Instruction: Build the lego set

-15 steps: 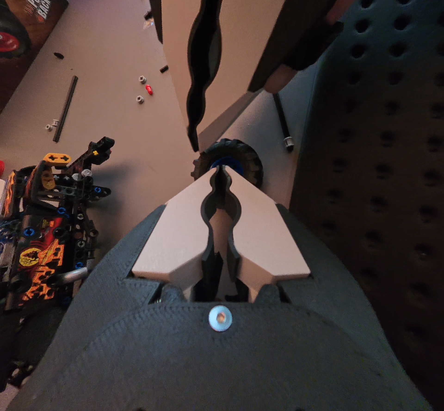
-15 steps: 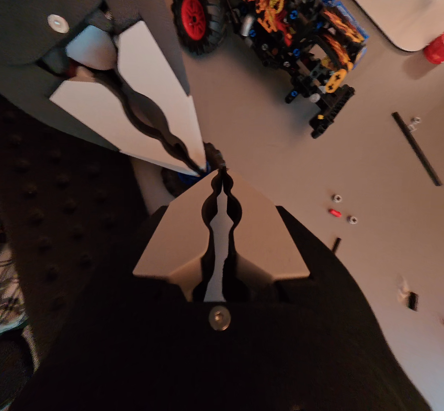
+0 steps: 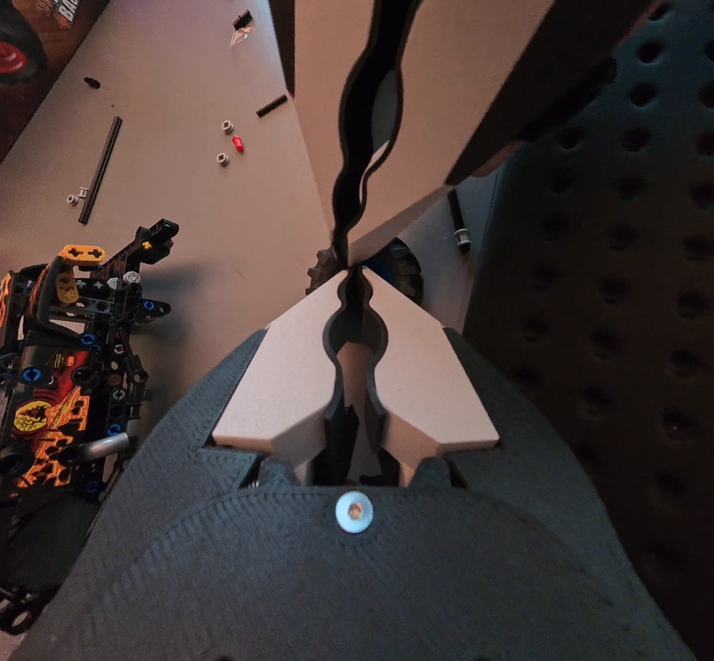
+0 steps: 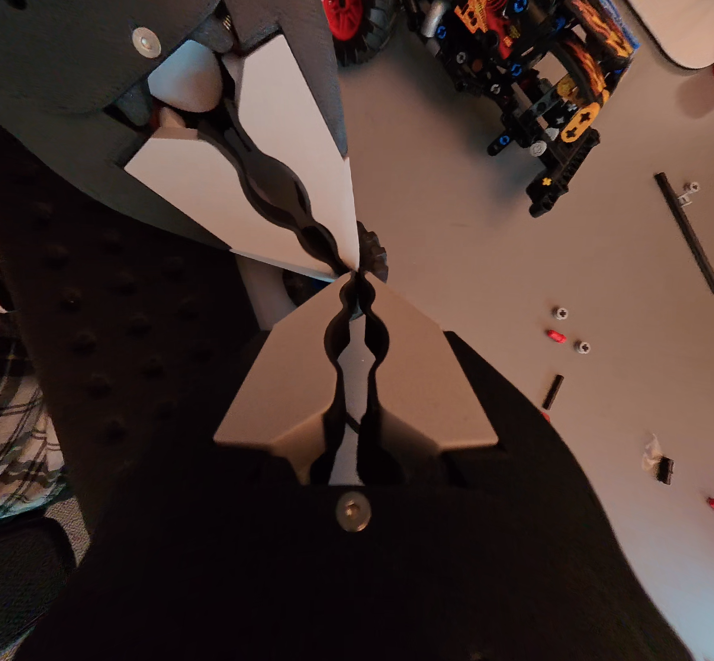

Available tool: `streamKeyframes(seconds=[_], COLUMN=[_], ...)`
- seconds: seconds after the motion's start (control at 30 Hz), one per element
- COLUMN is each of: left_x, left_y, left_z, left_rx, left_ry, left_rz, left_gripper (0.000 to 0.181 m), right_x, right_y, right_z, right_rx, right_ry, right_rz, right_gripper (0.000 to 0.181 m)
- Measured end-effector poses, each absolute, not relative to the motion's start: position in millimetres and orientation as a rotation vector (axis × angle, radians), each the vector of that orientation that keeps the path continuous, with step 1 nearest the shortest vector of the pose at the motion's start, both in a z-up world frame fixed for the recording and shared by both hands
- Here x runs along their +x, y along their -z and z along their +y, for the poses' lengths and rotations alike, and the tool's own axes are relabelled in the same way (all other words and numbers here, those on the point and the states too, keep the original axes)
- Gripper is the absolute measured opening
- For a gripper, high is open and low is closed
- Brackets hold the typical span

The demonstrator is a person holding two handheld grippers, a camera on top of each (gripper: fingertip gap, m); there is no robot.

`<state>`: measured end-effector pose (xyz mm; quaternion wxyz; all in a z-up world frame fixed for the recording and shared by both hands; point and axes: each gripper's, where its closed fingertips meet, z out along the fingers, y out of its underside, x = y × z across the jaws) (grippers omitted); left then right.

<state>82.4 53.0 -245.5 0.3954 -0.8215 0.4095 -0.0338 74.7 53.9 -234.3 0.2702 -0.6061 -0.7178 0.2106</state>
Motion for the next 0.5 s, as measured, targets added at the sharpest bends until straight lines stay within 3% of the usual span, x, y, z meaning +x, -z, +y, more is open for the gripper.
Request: streamKeyframes(seconds=[0.5], left_x=[82.7], left_y=[245.1], left_z=[53.3], left_rx=[-2.089], left_ry=[0.076], left_rz=[1.026], left_gripper=[0.000], right_x=[76.4], right_y=[237.1], right_z=[61.7], right_rx=[-1.560], right_ry=[-0.330], right_rz=[-1.973], right_gripper=[0.000])
